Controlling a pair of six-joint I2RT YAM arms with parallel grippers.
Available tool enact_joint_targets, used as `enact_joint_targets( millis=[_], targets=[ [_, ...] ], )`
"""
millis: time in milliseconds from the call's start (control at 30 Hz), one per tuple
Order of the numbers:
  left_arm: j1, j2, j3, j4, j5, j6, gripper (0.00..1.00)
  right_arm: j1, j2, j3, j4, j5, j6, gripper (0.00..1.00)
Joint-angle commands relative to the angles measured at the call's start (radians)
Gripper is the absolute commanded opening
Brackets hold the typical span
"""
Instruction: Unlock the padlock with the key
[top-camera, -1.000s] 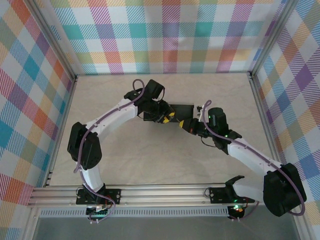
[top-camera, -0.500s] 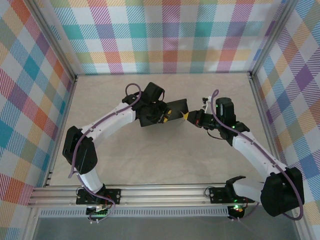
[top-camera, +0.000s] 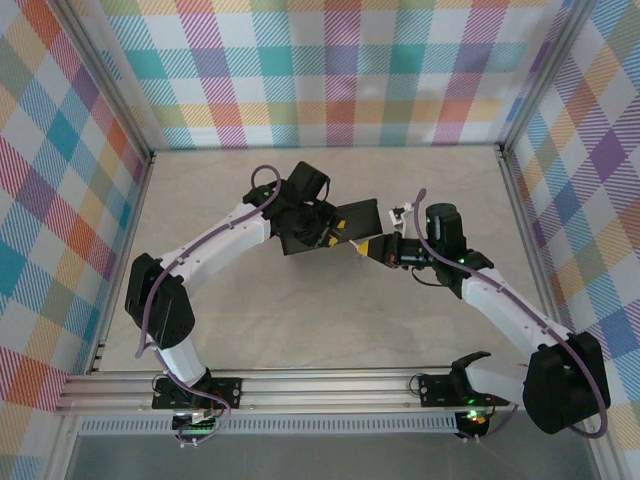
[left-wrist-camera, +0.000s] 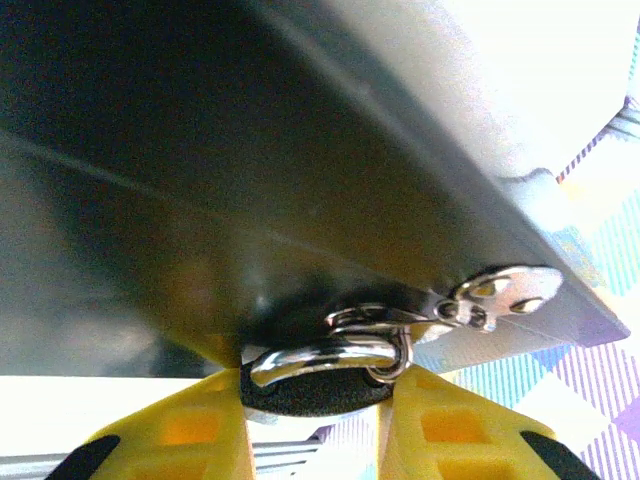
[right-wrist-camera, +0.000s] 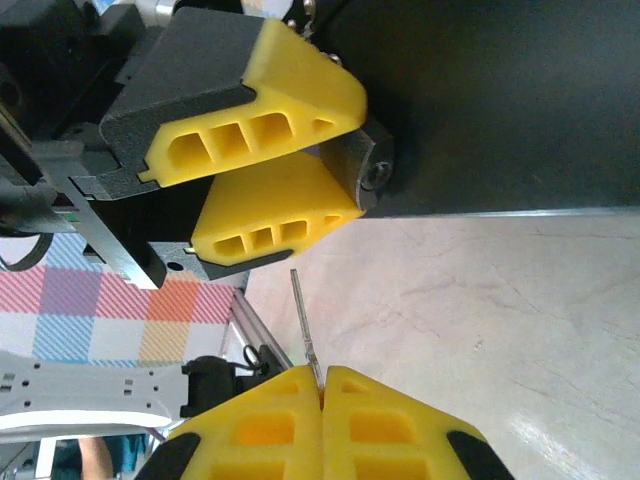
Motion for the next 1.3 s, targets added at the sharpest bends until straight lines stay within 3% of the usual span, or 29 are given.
enact_joint_targets(
  millis=[0,733,1267],
  targets=[
    [-0.012,-0.071,0.004,0.066,0.045,0.055,0.00,0.002,0.016,-0.006,0.052,-0.056,-0.065,0.01],
    [-0.006,-0.082,-0.044,0.111,0.094,0.064,0.00,-0.002,0.173,0.030,0.133,-0.037,-0.084,0.00],
    [0.035,-0.120,-0.057,0.087,0.080,0.079,0.00,-0.013,0.140,0.014,0.147,-0.042,-0.076,0.00]
  ],
)
